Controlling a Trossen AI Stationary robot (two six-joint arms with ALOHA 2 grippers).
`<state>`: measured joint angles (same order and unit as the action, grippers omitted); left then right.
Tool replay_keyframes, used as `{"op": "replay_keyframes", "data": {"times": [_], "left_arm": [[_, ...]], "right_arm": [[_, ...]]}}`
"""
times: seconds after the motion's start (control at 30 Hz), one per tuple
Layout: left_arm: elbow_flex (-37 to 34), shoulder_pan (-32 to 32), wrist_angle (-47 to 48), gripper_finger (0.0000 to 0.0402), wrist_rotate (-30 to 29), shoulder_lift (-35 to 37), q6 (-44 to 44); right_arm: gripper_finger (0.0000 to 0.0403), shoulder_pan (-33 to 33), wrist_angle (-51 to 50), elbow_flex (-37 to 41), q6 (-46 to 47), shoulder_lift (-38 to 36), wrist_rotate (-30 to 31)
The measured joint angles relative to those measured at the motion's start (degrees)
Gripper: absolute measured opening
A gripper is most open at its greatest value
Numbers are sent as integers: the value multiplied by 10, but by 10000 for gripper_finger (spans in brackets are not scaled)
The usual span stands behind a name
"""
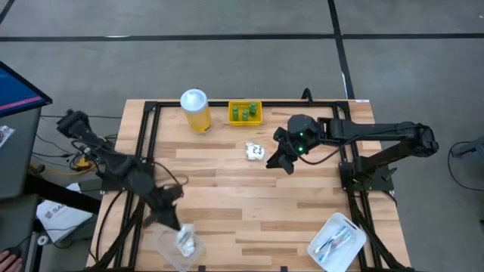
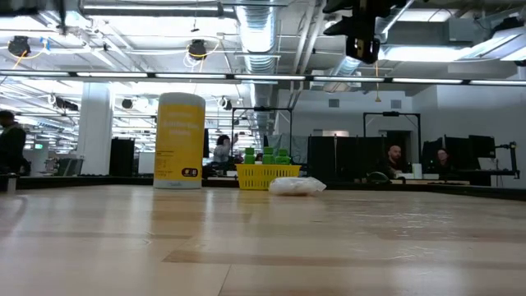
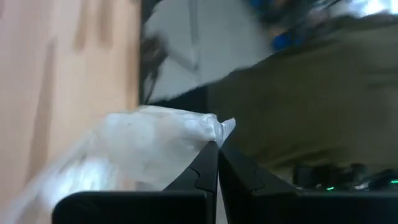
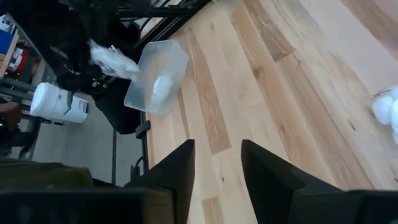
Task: Pick & Place Travel size toiletries
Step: Put the right white cotton pack into the transparent bin
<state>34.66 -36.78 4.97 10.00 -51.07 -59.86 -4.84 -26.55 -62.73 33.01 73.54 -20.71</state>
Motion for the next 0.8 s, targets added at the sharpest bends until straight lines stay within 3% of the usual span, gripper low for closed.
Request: {"op": "replay_keyframes", "data": {"times": [0.27,0.43,0.8], "left_arm": [[0,-95,43,1,-15,-99,-67],[0,-114,43,20,14,-139,-69],[0,-113,41,168,24,-137,-68]], "right_arm": [[122,0,0,0,0,0,4],[133,0,0,0,14,0,53],[199,-1,-40,1,16,33,91]]}}
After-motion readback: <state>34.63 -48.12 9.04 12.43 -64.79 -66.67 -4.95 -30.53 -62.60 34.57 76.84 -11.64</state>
